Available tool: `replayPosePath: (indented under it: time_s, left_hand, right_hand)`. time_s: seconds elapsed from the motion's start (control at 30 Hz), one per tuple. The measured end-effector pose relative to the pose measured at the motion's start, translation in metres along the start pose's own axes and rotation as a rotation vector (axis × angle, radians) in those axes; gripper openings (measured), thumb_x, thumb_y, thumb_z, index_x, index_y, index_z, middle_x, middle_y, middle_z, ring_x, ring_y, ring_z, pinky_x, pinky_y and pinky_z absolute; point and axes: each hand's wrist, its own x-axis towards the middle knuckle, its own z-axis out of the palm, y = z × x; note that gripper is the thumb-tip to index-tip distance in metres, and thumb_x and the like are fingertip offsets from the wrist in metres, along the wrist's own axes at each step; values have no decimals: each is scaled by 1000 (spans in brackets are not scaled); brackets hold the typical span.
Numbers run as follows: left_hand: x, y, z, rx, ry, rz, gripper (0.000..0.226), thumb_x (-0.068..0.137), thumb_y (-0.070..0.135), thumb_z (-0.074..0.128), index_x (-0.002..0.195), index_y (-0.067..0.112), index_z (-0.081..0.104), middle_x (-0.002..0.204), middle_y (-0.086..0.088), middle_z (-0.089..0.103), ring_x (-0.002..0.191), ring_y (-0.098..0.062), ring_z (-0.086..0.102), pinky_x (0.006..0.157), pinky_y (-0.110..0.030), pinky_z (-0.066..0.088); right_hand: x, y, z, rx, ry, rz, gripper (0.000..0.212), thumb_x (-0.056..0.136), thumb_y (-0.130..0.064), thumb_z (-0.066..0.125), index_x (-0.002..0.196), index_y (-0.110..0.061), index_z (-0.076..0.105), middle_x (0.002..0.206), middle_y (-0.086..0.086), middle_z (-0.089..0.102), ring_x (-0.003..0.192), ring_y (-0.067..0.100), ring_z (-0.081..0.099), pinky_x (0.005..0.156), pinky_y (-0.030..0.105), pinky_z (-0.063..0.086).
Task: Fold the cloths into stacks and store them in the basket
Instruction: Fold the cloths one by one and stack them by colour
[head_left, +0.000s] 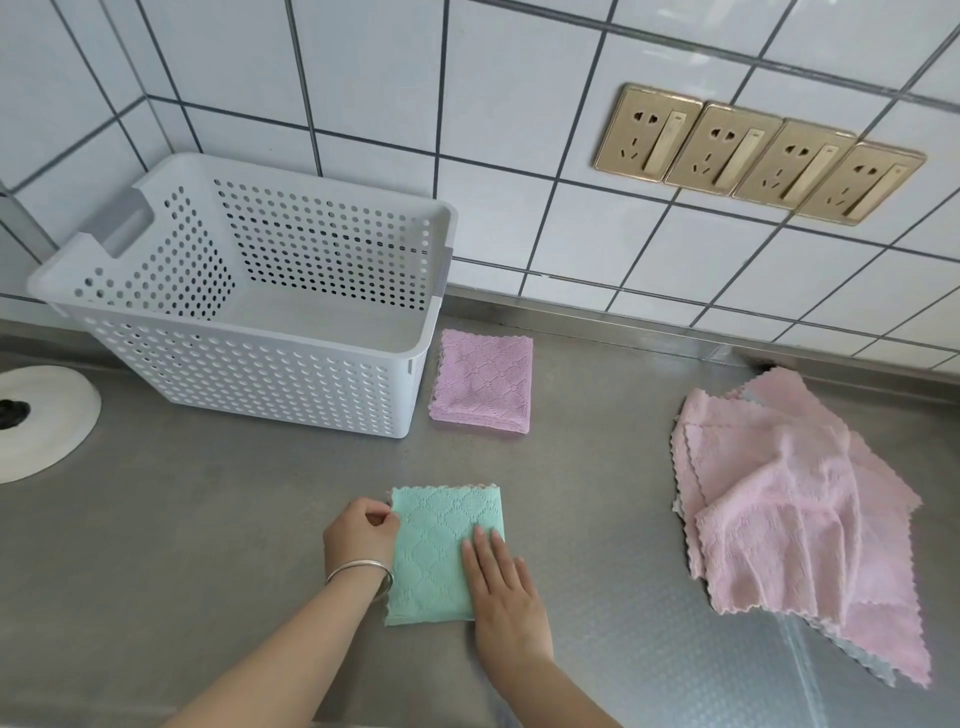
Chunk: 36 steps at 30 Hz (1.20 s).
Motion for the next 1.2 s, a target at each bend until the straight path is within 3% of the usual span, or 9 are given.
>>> replayPosePath:
  time_s: [0.1,0.2,0.3,0.4,0.5,0.6,0.83,1.07,1.2]
  left_hand:
    - [3,-2,2,-13,-4,11,9,77,9,65,84,11,61,90,-10,72,86,-27,64,75,-26,42]
    - [1,-6,3,26,46,118,18,76,6,64,91,10,57,100,-12,66,90,-32,63,78,-33,46]
    - [-8,-19,6,309,152,424,36,75,13,60,111,8,58,117,-15,59,105,-36,56,85,-44,48]
    - [-27,-40,12,638,-28,706,47,88,39,31,127,16,45,138,-4,51,134,-20,32,105,-48,27]
    - [-30,-65,18,750,-155,711,66,91,54,5,144,18,21,158,2,6,145,-12,-6,114,-42,0]
    - [-26,-71,18,762,-175,738,68,91,55,4,148,18,0,157,0,-12,145,-14,-10,114,-37,0]
    - [-29,-24,66,814,-252,941,73,88,54,27,147,21,2,157,-4,-5,145,-17,-7,113,-42,5]
    - [-12,70,155,962,-315,1099,68,76,52,34,132,16,48,144,-2,43,145,-20,-3,114,-51,3]
    - [19,105,183,981,-259,1099,68,78,51,29,129,12,51,140,-7,49,139,-21,14,114,-50,1]
  right_hand:
    - [-2,5,-6,46,-38,-34,99,51,-30,63,144,-16,31,147,0,37,127,16,36,94,31,51]
    - [-5,14,-14,116,31,-89,66,64,-29,47,130,-21,50,138,-3,51,126,11,38,103,24,33]
    - [2,15,-22,73,27,-42,53,78,-33,43,130,-23,46,136,-3,53,125,12,37,102,26,27]
    - [8,10,-18,-4,-35,-22,57,79,-43,40,133,-25,41,142,-1,46,131,18,32,107,33,20]
    - [5,5,1,-66,-24,-60,80,79,-51,40,149,-22,15,152,5,24,142,22,12,112,40,7]
    - [2,-1,12,-86,20,-54,89,78,-52,39,149,-15,-1,156,7,7,146,23,-3,112,42,6]
    - [-7,58,6,-109,72,80,87,80,-53,37,150,-15,1,158,4,-2,146,22,-4,113,43,4]
    - [28,163,-25,-102,-22,224,63,96,-51,7,150,-19,4,158,1,-3,146,19,-5,113,42,6]
    - [78,196,-38,-100,-66,224,62,96,-52,6,143,-19,29,153,-1,26,146,19,-8,112,41,7]
